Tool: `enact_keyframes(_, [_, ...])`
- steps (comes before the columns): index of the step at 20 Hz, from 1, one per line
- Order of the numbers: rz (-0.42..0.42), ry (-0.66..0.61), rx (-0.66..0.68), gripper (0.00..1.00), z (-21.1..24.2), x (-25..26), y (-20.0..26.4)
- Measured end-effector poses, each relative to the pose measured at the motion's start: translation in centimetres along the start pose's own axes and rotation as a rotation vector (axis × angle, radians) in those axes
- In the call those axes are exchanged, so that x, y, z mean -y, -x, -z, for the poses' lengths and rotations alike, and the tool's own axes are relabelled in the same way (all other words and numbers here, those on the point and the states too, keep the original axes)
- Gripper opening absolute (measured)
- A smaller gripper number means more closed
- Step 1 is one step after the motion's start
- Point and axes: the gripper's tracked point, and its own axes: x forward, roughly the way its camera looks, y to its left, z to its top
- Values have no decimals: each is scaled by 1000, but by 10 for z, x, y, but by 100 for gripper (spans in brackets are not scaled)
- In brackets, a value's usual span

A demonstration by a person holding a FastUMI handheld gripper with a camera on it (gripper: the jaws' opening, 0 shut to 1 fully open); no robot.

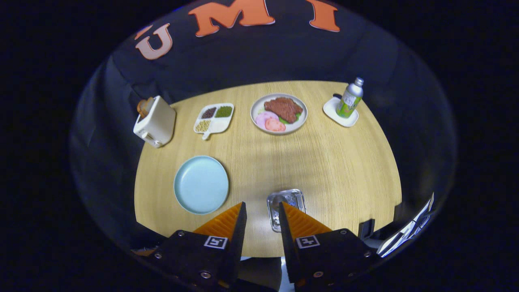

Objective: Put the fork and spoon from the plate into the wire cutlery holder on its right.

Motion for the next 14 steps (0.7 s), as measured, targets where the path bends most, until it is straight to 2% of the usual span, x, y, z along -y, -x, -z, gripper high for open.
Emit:
enact_keyframes(4, [-27,12,279,66,-62,-8,36])
enact_keyframes(8, [-21,63,572,79,-114,-13,82])
enact_keyframes(14, [-34,69,917,85,-160,-20,157])
